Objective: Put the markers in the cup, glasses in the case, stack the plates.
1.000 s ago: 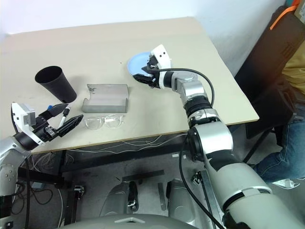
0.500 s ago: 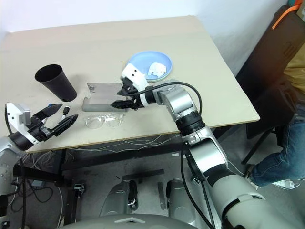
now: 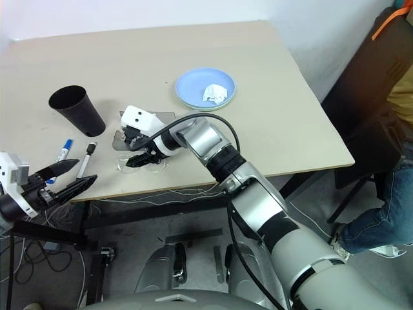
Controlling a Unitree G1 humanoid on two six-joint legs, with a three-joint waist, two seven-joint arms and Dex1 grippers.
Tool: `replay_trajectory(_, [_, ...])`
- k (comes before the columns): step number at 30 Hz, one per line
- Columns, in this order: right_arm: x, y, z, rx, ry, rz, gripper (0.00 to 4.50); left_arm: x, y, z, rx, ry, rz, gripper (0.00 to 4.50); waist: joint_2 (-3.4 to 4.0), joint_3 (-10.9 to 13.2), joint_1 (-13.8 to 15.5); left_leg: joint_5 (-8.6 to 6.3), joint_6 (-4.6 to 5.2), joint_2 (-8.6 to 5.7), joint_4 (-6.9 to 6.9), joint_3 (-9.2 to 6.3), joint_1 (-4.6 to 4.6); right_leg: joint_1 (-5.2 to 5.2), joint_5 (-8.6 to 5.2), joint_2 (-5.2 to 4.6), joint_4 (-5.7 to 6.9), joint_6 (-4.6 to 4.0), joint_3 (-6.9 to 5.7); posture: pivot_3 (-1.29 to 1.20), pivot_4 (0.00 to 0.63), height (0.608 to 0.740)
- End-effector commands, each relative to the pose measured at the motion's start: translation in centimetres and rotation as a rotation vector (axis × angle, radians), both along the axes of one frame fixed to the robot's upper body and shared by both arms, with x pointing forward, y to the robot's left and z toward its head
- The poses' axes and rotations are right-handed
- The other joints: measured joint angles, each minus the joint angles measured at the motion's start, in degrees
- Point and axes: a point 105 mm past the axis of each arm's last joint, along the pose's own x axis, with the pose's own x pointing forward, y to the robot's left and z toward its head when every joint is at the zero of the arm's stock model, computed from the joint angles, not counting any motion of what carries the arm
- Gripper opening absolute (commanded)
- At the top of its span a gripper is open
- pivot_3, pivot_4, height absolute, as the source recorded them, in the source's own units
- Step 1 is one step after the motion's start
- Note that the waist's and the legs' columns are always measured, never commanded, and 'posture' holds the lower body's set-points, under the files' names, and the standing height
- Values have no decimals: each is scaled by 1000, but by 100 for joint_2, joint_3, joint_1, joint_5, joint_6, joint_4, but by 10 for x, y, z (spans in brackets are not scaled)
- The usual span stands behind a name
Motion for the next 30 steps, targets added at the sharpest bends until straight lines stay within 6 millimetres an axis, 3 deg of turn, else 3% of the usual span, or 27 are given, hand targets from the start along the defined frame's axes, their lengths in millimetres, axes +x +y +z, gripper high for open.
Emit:
replay_trajectory(1, [0,12,10,-16,-50,24,2950,-5,-2,13,23,-52,-3,4500,-1,-1,-7,0,0,0,1,1,-10,-2,5,0,-8,3,0,0,150,706])
replay_trajectory(6, [7,14,2,-69,-69,-4,2950,-5,-4,14,21,-65,11,4500,-5,-3,-5,3,3,-4,2,4,-66,-32,21,1,-9,27,0,0,150,706])
replay_trajectory(18, [11,8,-6,-130,-99,20,2950,-6,-9,7,24,-63,19,4500,-4,-2,-2,3,1,0,3,4,-65,-34,22,9,-6,27,0,0,150,706])
replay_trajectory(21, [11,8,-6,-130,-100,21,2349,-4,-11,7,21,-65,13,4500,-4,-2,-4,3,2,0,3,5,-66,-34,22,9,-7,27,0,0,150,706])
replay_trajectory(27, [12,7,-7,-134,-104,14,304,-1,-12,7,16,-69,6,4500,-4,-3,-12,11,12,0,4,5,-64,-33,23,9,-5,28,0,0,150,706])
replay_trajectory(30, [13,6,-6,-134,-106,11,304,0,-14,7,14,-69,1,4500,-4,-3,-10,7,-6,9,4,4,-53,-27,24,19,-1,24,0,0,150,706])
